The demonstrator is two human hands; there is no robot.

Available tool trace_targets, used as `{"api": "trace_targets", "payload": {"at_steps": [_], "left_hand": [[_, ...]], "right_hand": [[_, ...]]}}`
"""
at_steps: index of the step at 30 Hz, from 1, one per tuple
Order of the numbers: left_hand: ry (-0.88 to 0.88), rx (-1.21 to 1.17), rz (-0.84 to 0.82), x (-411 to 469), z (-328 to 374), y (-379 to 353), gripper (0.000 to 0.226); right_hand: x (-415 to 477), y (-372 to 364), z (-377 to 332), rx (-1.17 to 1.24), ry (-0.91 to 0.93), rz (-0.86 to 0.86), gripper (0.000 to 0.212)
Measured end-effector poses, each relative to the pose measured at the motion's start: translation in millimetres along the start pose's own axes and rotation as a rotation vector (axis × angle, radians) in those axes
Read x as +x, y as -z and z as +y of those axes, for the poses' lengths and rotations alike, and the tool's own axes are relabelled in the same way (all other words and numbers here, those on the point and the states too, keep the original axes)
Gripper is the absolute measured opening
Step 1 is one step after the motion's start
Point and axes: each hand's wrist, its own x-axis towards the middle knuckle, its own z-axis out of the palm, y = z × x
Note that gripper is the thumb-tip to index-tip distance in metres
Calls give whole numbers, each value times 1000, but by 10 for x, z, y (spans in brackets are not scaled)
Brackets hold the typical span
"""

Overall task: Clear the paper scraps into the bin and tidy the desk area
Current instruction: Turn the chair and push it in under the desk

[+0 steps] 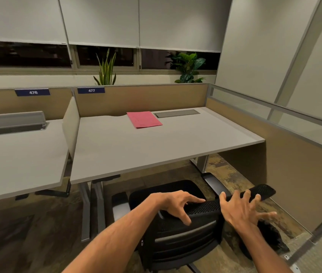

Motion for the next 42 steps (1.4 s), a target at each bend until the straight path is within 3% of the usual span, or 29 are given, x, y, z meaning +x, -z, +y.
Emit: {"api": "trace_targets", "payload": {"at_steps": [8, 14, 16, 18, 21, 26, 30, 33, 38, 42], "left_hand": [[77, 48, 74, -6, -243, 152, 88], [166, 230, 546, 216, -345, -109, 63], [164, 232, 617, 318, -371, -59, 49], [191, 221, 627, 425, -376, 12, 52], [276, 217, 663, 602, -324, 60, 84], [269, 218, 726, 819, -312, 93, 69], [266, 230, 725, 949, -308, 129, 69], [275, 244, 718, 1011, -297, 155, 69], [315, 231, 706, 1021, -319, 220, 73], [361, 278, 727, 1035, -324, 249, 81]], "right_hand": [[140, -16, -392, -63, 2, -15, 82], [432, -96, -577, -81, 205, 55, 84], [552, -76, -616, -93, 279, 74, 83], [660, -61, -635, -95, 361, 77, 81], [822, -53, -618, -71, 475, 88, 80], [1197, 2, -453, -97, 726, 87, 91], [1606, 124, -269, -187, 973, 33, 82], [1877, 222, -192, -264, 1126, -52, 87], [2310, 381, -179, -236, 1268, -168, 77], [2487, 378, -95, -148, 1277, -191, 74]]}}
